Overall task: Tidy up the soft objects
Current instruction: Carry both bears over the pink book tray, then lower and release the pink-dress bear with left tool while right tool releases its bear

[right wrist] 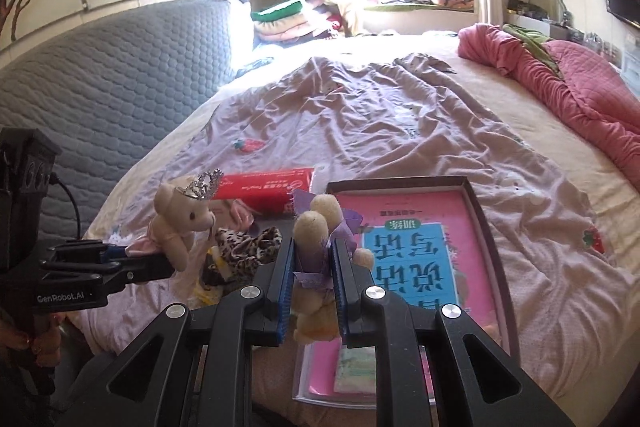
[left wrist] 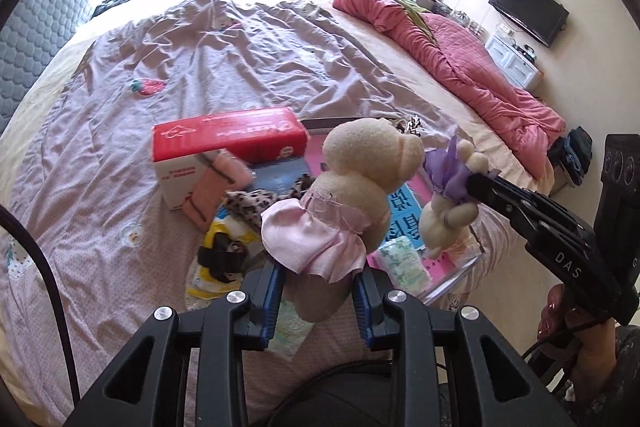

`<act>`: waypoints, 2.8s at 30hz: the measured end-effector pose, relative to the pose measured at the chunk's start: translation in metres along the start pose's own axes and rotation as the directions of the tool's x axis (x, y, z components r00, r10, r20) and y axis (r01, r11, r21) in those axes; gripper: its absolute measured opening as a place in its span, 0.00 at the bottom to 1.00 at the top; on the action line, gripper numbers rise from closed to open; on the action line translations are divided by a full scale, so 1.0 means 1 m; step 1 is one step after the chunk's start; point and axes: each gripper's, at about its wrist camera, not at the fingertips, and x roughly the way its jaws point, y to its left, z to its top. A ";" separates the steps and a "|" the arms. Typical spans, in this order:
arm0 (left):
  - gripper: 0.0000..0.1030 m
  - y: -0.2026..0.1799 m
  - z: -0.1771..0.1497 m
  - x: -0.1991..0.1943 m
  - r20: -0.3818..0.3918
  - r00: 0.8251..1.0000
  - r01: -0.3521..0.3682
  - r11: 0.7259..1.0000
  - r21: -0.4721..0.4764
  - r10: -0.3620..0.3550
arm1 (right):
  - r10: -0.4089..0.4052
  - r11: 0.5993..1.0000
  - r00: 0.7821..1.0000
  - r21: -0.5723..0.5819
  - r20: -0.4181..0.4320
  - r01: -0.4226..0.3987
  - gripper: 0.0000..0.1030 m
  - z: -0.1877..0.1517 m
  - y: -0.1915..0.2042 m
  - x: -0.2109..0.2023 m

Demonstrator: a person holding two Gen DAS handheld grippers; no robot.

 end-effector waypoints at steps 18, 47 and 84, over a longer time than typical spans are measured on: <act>0.31 -0.071 0.003 0.038 -0.071 0.997 0.030 0.994 0.104 -0.023 | -0.056 0.996 0.998 0.069 0.006 0.055 0.18 -0.019 -0.048 -0.015; 0.30 -0.099 -0.006 0.136 -0.228 0.973 -0.014 0.991 0.133 0.044 | -0.079 0.989 0.986 0.112 -0.146 0.095 0.18 -0.066 -0.085 0.023; 0.30 -0.082 -0.004 0.115 -0.208 0.978 0.022 0.994 0.104 0.000 | -0.070 0.993 0.966 0.077 -0.248 0.092 0.26 -0.077 -0.069 0.073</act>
